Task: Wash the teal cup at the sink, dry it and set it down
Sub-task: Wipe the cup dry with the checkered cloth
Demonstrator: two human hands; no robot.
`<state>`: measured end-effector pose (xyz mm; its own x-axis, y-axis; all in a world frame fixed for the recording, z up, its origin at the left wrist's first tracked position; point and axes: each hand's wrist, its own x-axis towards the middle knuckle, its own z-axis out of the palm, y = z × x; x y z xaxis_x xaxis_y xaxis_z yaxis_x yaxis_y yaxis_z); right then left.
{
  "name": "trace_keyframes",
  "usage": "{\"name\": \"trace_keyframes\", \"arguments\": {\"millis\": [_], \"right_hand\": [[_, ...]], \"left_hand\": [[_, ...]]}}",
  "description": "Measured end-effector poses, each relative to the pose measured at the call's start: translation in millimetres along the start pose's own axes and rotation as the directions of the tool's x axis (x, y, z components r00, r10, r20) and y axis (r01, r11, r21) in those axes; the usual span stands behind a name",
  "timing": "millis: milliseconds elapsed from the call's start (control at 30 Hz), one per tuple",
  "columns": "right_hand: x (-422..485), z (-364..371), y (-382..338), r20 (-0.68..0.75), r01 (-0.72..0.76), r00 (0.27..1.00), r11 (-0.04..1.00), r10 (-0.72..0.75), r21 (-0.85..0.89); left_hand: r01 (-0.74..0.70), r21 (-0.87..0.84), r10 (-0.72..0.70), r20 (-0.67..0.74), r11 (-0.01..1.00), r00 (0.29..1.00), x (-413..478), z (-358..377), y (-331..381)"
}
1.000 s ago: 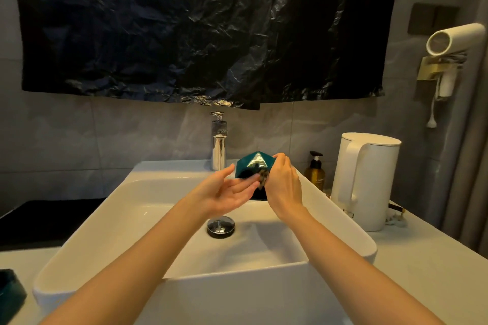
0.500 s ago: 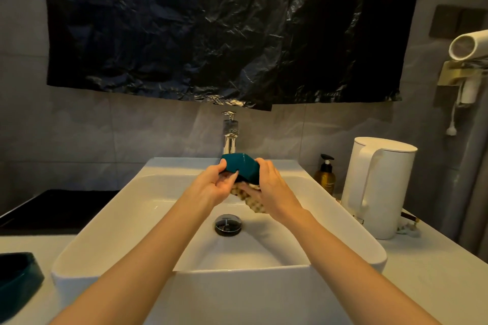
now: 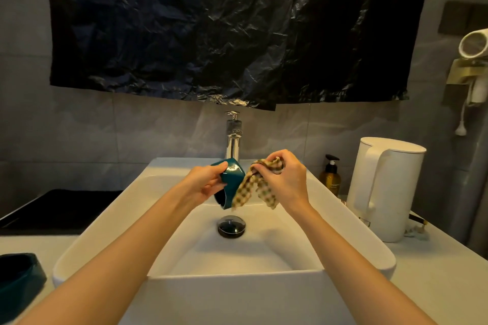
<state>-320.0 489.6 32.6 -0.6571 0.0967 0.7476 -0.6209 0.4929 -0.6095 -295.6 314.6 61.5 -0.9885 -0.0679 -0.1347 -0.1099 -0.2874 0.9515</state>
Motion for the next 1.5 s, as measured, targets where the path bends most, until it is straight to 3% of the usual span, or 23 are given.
{"name": "trace_keyframes", "arguments": {"millis": [167,300,500,633,800,967,1067,1200,1367,1500], "right_hand": [[-13,10,-5,0.233,-0.018,0.972,0.999,0.008,0.042],[-14,8,-11,0.154,-0.041,0.988,0.997,0.031,0.066],[-6,5,-16,-0.096,0.020,0.995,0.998,-0.014,0.065],[-11,12,-10,0.092,0.060,0.994,0.998,-0.063,0.030],[-16,14,-10,0.343,0.108,0.933,0.994,-0.104,0.010],[-17,8,-10,0.336,0.213,0.925,0.973,-0.174,-0.083],[-16,8,-8,0.318,0.201,0.934,0.975,-0.161,-0.098],[-10,8,-8,0.276,0.080,0.960,0.989,-0.043,-0.126],[-17,4,-14,0.374,0.173,0.916,0.984,-0.142,-0.051],[-10,6,-7,0.303,0.167,0.944,0.982,-0.133,-0.091]], "left_hand": [[-0.044,0.140,0.045,-0.009,0.989,0.999,5,3,-12],[-0.085,0.237,0.083,0.017,0.968,0.996,4,1,-13],[-0.160,0.393,0.085,0.200,0.906,0.976,1,3,-23],[-0.176,0.369,0.094,0.229,0.912,0.969,0,6,-23],[-0.195,0.313,0.148,0.167,0.930,0.975,4,-1,-19],[-0.204,0.345,0.160,0.150,0.916,0.976,6,0,-21],[-0.273,0.428,0.193,0.221,0.862,0.956,7,-2,-24],[-0.313,0.467,0.167,0.328,0.827,0.930,1,1,-28],[-0.322,0.444,0.200,0.299,0.836,0.933,-1,1,-25],[-0.368,0.495,0.206,0.351,0.787,0.913,-4,0,-27]]}}
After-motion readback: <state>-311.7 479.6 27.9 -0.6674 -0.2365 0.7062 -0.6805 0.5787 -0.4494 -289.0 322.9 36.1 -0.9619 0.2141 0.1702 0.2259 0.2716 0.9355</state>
